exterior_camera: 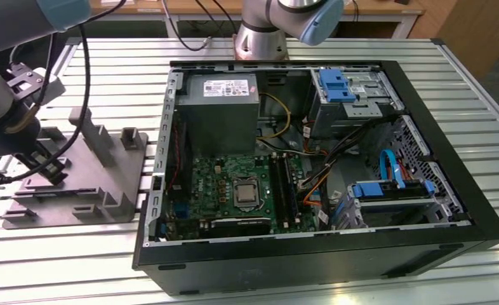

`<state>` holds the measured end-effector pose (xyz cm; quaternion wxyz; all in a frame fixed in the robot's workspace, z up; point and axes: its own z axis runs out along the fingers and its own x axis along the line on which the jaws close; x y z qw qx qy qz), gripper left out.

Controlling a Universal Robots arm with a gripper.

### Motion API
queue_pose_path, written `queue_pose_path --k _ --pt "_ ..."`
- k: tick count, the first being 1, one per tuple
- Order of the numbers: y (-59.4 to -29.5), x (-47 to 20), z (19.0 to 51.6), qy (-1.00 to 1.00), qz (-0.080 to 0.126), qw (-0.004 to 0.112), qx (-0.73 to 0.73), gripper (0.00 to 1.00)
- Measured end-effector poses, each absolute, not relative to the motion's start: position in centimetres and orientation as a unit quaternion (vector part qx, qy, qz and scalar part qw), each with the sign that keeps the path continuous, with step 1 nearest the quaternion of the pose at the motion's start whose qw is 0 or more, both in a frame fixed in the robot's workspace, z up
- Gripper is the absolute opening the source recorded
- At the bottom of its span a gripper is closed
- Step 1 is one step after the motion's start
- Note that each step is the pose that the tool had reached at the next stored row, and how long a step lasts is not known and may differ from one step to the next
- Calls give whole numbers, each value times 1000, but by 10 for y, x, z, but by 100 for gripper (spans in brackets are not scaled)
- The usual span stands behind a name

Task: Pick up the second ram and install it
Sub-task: 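Pick up the second ram and move it above second insertion slot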

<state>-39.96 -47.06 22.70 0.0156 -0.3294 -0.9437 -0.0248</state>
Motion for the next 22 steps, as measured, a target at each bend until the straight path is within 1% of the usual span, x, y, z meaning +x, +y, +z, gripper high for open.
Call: queue_pose_path --k 22 --pt "-471 -400 222 -859 -27 10 -510 10"
